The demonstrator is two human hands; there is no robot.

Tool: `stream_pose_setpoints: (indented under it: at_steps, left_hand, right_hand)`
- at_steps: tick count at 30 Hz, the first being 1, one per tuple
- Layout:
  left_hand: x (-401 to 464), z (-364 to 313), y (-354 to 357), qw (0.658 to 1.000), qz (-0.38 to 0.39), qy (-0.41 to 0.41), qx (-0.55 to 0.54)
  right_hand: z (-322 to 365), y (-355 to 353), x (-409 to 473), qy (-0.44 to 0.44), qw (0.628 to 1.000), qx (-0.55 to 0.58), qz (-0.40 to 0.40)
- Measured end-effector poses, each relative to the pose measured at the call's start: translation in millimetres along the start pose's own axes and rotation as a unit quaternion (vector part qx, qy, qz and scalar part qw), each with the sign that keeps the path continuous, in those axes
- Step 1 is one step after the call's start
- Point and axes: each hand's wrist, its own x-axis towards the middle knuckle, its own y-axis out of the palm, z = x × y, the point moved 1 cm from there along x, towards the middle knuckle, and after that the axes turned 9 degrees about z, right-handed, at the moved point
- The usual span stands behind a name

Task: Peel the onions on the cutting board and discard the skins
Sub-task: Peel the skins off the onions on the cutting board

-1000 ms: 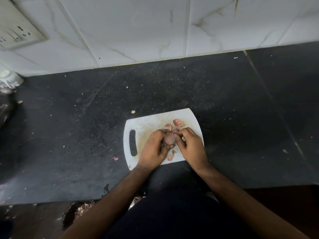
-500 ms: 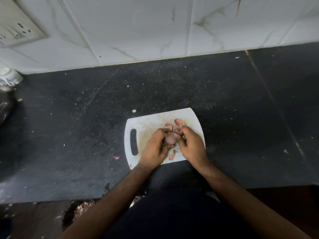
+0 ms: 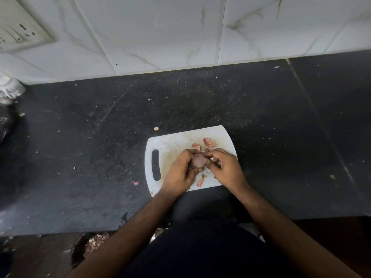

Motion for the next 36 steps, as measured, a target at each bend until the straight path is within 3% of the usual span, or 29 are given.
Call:
stream_pose_setpoints:
  at_steps: [9, 17, 23, 29, 36]
  left_hand:
    - [-0.6, -3.2, -1.9, 1.0, 0.007, -0.005, 0.002]
    - [-1.3, -4.8, -0.7, 0.997, -0.008, -0.035, -0.07]
    - [-2.7, -7.7, -0.8, 0.998, -0.013, 0.02, -0.049]
    - [-3.2, -8.1, -2.3, 0.999, -0.003, 0.044, -0.017]
    - [-3.9, -3.9, 0.4, 0.998, 0.017, 0.058, 0.004]
  right_hand:
    - [-5.5, -1.8, -2.0, 0.014, 0.999, 0.048, 0.008]
    - [-6.4, -6.0, -0.7, 0.02, 0.998, 0.054, 0.023]
    - [-4.3, -7.3, -2.1, 0.042, 0.997, 0.065, 0.013]
    - [-1.3, -17.3, 2.8, 0.092, 0.986, 0.126, 0.065]
    - [4.3, -7.4, -3.1, 0.084, 0.995, 0.057, 0.002]
